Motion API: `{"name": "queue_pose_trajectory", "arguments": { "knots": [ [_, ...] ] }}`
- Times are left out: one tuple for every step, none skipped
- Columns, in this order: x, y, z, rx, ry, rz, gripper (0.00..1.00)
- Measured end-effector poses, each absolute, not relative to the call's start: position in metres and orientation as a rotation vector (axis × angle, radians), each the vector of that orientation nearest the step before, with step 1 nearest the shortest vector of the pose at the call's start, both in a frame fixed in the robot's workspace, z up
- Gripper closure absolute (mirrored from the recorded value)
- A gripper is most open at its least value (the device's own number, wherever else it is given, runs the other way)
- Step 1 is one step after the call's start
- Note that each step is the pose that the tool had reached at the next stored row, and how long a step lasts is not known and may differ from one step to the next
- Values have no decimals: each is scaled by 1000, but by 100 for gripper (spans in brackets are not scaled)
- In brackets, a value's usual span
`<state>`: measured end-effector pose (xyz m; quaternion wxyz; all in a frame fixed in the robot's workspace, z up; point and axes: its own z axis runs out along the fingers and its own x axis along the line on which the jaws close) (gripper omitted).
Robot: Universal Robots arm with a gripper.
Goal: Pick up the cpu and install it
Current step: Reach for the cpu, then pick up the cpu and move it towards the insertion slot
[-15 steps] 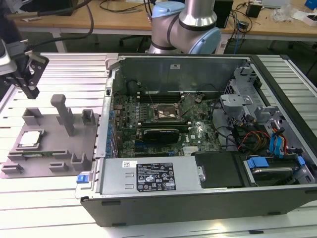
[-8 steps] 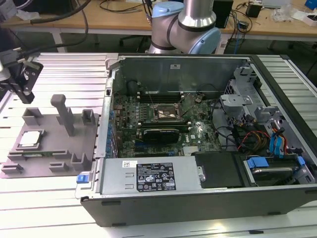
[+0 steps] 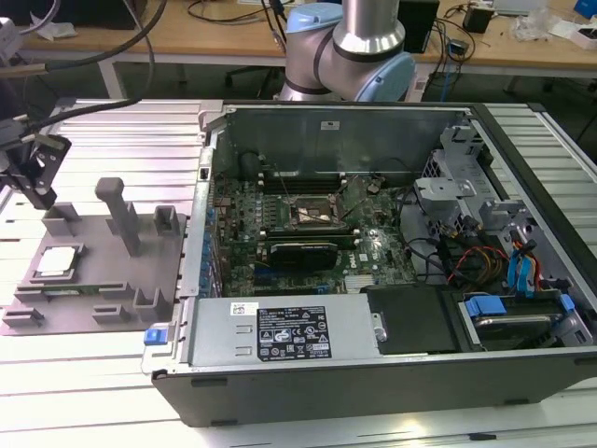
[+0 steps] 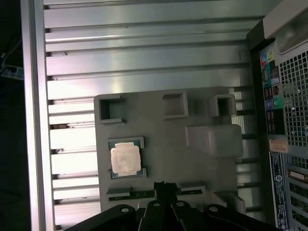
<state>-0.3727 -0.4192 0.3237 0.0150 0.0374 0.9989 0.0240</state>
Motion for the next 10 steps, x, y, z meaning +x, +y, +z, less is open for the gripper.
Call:
{"name": "queue_pose_trajectory", "arguments": {
  "knots": [
    [-373, -419, 324, 116, 3109, 74, 89],
    [-373, -419, 324, 116, 3109, 74, 89],
    [-373, -419, 323, 116, 3108, 75, 89],
    [-373, -419, 323, 116, 3108, 75, 89],
    [-373, -419, 322, 116, 3109, 75, 89],
    [-373, -419, 322, 116, 3108, 75, 89],
    [-373, -419, 322, 116, 3109, 75, 89],
    [-373, -419, 322, 116, 3108, 75, 89],
    [-373, -419, 322, 116, 3109, 75, 89],
    [-373, -419, 322, 116, 3109, 75, 89]
  ]
}}
